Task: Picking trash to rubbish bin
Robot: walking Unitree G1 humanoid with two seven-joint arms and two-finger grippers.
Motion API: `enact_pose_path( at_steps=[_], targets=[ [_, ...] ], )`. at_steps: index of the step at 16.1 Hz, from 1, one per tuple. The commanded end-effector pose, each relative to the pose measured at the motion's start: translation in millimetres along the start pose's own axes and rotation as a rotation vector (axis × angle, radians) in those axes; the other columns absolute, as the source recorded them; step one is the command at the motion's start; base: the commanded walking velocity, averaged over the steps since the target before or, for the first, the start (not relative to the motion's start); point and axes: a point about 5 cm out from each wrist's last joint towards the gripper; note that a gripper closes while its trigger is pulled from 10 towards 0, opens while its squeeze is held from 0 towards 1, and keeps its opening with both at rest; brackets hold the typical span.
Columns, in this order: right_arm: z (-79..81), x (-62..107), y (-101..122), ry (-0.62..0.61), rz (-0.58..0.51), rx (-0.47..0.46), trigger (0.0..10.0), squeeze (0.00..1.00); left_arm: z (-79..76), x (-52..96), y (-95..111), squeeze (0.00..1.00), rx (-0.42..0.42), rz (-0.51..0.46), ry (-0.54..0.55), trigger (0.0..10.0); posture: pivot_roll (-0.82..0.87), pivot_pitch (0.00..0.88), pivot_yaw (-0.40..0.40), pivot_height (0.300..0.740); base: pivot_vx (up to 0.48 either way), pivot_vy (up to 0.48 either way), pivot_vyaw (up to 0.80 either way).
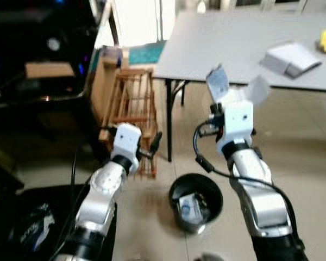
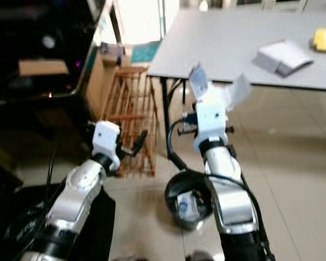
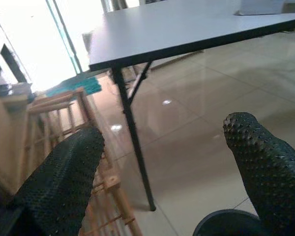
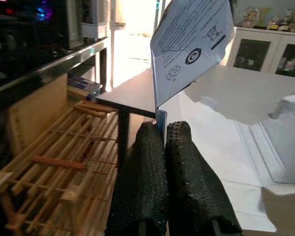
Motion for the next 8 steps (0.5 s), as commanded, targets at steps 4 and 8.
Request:
enact_pose_path(
  at_steps=[4,8],
  targets=[
    [-3.4,0.1,-1,-0.01,0.009,0.006,10.0,0.0,-3.2,-0.9,3,0.0,0.0,-0.01,-0.014,10.0,-0.06,0.105,0.065,0.74,0.178,0.0,0.0],
    [1.4,1.7,-12,0.014,0.065,0.016,10.0,0.0,-5.2,0.1,1,0.0,0.005,-0.005,-0.019,10.0,-0.06,0.11,0.064,0.74,0.0,0.0,0.0]
  ],
)
Point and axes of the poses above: a point about 5 cm out from each wrist's last joint towards the gripper, its own x axis pointing back from the gripper into the wrist, its own y axis along the axis of the wrist's last joint, z = x × y, and after that the axes turned 5 degrees about x, right-handed
